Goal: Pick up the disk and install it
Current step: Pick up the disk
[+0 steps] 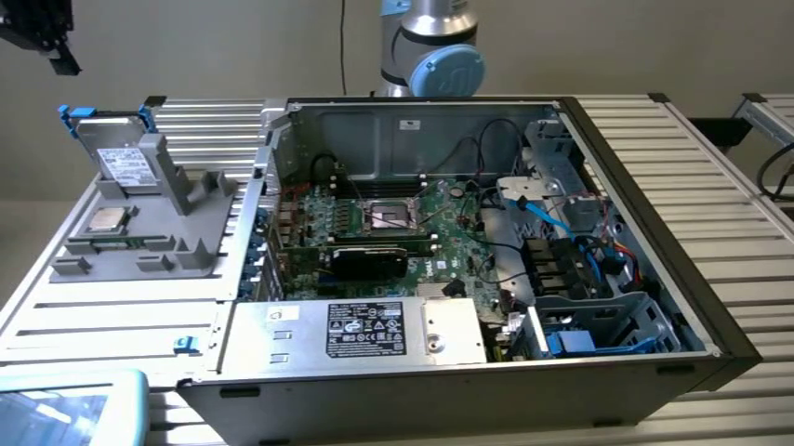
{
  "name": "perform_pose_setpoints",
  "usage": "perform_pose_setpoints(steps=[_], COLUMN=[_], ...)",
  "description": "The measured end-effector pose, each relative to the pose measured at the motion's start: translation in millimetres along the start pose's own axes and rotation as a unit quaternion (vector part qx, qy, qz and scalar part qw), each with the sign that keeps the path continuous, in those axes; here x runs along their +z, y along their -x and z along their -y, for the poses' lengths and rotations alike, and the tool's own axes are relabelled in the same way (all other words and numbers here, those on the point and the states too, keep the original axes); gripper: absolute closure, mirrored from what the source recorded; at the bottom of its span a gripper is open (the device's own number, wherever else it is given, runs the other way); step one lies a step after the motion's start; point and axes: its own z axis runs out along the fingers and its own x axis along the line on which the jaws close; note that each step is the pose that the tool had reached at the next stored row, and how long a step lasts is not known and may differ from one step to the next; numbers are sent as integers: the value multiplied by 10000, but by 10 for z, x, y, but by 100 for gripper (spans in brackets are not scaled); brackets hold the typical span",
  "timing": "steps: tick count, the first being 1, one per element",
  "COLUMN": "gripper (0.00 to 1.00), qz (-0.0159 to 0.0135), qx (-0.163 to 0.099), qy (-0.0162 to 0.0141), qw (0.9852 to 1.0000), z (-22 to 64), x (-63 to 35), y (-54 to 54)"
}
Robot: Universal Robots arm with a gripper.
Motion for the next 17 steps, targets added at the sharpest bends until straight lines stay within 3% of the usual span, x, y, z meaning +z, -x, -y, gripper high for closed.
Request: perform_pose_setpoints(steps=[2,17], gripper=[89,89], qz=[-4,-7], qx=[-122,-233], qy=[2,4], qw=[9999,9997], z=[0,-1], x=[0,0], y=[0,0])
